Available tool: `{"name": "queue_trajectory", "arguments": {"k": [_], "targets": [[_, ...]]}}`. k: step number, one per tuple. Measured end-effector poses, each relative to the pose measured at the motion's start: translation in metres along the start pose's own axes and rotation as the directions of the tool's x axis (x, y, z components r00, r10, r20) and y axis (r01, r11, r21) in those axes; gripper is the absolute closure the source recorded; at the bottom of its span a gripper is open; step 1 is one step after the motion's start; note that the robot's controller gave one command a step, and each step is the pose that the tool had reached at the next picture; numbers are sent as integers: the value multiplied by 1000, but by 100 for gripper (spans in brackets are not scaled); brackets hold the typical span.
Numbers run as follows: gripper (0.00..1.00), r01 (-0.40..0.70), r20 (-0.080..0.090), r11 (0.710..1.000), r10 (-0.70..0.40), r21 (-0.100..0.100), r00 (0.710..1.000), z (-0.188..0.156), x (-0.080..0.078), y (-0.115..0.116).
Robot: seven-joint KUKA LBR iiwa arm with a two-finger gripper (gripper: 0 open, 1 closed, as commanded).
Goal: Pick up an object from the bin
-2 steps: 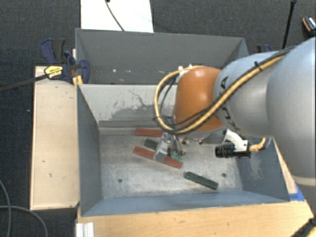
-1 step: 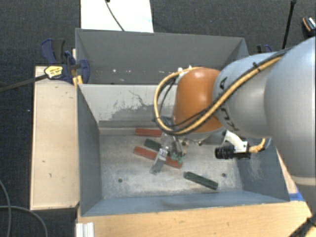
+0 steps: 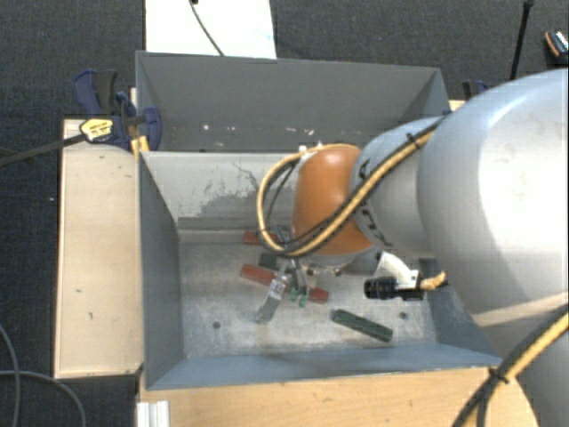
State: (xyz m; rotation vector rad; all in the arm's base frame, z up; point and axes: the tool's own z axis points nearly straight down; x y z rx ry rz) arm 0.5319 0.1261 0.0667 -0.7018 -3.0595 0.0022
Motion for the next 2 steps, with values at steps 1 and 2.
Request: {"name": "queue_trajectory", "arguments": {"k": [1,2], "targets": [[100,-5,8,1000,5,-6,1000,-6,-3,1],[100,14,9,1000,-14,-8,1000,-149,-3,7]]}}
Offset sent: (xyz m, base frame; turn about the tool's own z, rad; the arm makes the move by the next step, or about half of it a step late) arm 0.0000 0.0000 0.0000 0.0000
